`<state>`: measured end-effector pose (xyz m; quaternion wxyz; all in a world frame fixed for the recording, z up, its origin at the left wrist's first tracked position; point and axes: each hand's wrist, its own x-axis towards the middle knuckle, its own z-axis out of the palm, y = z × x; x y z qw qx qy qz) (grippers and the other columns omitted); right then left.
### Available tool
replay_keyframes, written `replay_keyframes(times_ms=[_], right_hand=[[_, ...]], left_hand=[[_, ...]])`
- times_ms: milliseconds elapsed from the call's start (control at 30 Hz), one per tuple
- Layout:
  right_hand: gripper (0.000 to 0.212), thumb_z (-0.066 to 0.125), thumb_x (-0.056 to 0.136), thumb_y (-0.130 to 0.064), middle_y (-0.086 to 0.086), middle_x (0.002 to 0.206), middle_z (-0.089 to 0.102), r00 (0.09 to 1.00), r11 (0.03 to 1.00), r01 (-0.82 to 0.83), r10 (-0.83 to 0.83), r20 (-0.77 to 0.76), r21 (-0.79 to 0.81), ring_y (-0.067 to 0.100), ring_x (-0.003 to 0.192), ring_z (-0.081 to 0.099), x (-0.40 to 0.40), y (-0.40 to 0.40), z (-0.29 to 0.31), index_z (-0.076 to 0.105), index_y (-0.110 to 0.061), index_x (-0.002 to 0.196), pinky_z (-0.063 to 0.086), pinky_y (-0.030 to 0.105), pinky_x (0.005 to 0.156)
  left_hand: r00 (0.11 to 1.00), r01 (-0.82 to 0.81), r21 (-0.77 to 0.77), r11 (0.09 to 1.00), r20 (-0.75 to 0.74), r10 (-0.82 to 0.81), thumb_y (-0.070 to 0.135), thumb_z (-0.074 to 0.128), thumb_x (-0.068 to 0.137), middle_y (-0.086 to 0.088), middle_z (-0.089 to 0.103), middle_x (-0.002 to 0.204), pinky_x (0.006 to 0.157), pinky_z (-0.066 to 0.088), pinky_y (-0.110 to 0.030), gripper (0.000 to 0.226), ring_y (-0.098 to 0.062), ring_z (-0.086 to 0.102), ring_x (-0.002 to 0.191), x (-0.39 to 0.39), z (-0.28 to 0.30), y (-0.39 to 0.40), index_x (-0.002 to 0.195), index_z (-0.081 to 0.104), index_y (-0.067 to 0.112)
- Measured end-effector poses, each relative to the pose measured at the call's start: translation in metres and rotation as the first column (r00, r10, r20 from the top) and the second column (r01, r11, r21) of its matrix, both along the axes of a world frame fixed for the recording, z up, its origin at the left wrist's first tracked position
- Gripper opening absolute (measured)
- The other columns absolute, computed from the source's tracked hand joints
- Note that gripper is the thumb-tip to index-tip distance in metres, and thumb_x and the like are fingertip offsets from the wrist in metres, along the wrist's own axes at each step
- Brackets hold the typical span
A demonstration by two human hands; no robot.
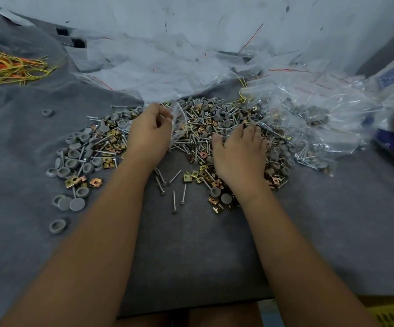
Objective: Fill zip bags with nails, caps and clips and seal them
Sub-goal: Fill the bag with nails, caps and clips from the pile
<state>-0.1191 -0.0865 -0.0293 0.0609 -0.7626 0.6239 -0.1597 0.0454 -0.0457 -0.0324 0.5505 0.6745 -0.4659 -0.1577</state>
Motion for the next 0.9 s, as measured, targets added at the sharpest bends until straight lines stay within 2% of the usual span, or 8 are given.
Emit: replay_keyframes(times_ms=[200, 300, 400, 467, 533, 667, 767, 900], right_hand=[[0.064, 0.029, 0.101, -0.050, 0.016, 0.161, 0.015, 0.967, 0.985, -0.171, 0.167, 0.191, 0.004, 0.028, 0.149, 0.008, 0.039, -0.022, 0.008, 0.026, -0.011, 0.152, 0.003, 0.045, 0.120], [0.048, 0.043, 0.100, -0.040, 0.003, 0.153, 0.036, 0.748, 0.939, -0.333, 0.317, 0.583, -0.084, 0.017, 0.141, 0.029, 0.049, -0.018, 0.016, 0.045, -0.020, 0.143, 0.022, 0.037, 0.116], [0.029, 0.049, 0.096, -0.031, -0.009, 0.119, 0.062, 0.648, 0.946, -0.278, 0.313, 0.694, -0.167, 0.001, 0.105, 0.055, 0.035, -0.017, 0.022, 0.064, -0.024, 0.120, 0.049, 0.034, 0.093], [0.023, 0.048, 0.093, -0.024, -0.013, 0.092, 0.068, 0.682, 0.968, -0.209, 0.245, 0.690, -0.137, -0.004, 0.069, 0.057, 0.016, -0.022, 0.025, 0.069, -0.028, 0.100, 0.051, 0.029, 0.070], [0.028, 0.046, 0.088, -0.017, -0.007, 0.077, 0.069, 0.751, 0.984, -0.170, 0.168, 0.639, -0.059, 0.004, 0.051, 0.055, -0.003, -0.026, 0.029, 0.070, -0.029, 0.083, 0.049, 0.030, 0.061], [0.021, 0.053, 0.084, -0.019, 0.013, 0.079, 0.069, 0.880, 0.962, -0.257, 0.192, 0.434, 0.097, 0.013, 0.059, 0.060, -0.017, -0.025, 0.036, 0.073, -0.011, 0.080, 0.055, 0.037, 0.067], [0.005, 0.073, 0.080, -0.027, -0.009, 0.075, 0.063, 0.907, 0.899, -0.384, 0.323, 0.271, 0.210, 0.007, 0.068, 0.058, -0.013, -0.019, 0.040, 0.073, -0.025, 0.084, 0.046, 0.027, 0.059], [0.038, 0.083, 0.074, -0.023, -0.010, 0.090, 0.062, 0.901, 0.873, -0.413, 0.351, 0.254, 0.258, 0.009, 0.080, 0.061, -0.008, -0.019, 0.041, 0.071, -0.023, 0.110, 0.051, 0.027, 0.073]], left_hand=[[0.999, -0.010, -0.022, 1.000, -0.036, 0.010, 0.016, 0.048, 0.097, -0.002, 0.061, 0.082, 0.073, 0.056, -0.047, 0.018, -0.031, 0.064, 0.080, 0.000, 0.000, 0.000, 0.088, 0.055, 0.030], [0.998, -0.016, -0.046, 0.999, -0.057, 0.013, 0.014, 0.049, 0.097, -0.001, 0.060, 0.081, 0.070, 0.054, -0.042, 0.021, -0.021, 0.060, 0.073, -0.001, -0.001, 0.000, 0.085, 0.054, 0.031], [0.997, -0.021, -0.045, 0.999, -0.075, 0.018, 0.014, 0.048, 0.096, 0.000, 0.060, 0.080, 0.066, 0.053, -0.039, 0.022, -0.018, 0.057, 0.070, -0.001, 0.000, 0.000, 0.082, 0.054, 0.031], [0.996, -0.022, -0.039, 0.999, -0.085, 0.019, 0.014, 0.048, 0.096, -0.001, 0.059, 0.079, 0.066, 0.052, -0.039, 0.023, -0.018, 0.056, 0.070, -0.001, 0.000, -0.001, 0.081, 0.054, 0.031], [0.996, -0.020, -0.032, 0.999, -0.092, 0.017, 0.015, 0.048, 0.096, -0.002, 0.058, 0.079, 0.067, 0.053, -0.042, 0.023, -0.019, 0.055, 0.070, -0.001, 0.000, -0.001, 0.081, 0.054, 0.030], [0.996, -0.020, -0.021, 1.000, -0.085, 0.018, 0.016, 0.049, 0.096, -0.004, 0.057, 0.079, 0.071, 0.054, -0.048, 0.022, -0.021, 0.055, 0.071, -0.002, 0.001, -0.001, 0.079, 0.054, 0.029], [0.996, -0.013, -0.021, 1.000, -0.083, 0.011, 0.017, 0.050, 0.095, -0.007, 0.058, 0.079, 0.072, 0.053, -0.050, 0.019, -0.021, 0.054, 0.072, -0.001, 0.001, 0.000, 0.080, 0.056, 0.028], [0.997, -0.013, -0.019, 1.000, -0.082, 0.011, 0.018, 0.050, 0.095, -0.006, 0.059, 0.079, 0.072, 0.054, -0.049, 0.016, -0.021, 0.056, 0.071, -0.001, 0.000, -0.002, 0.083, 0.058, 0.026]])
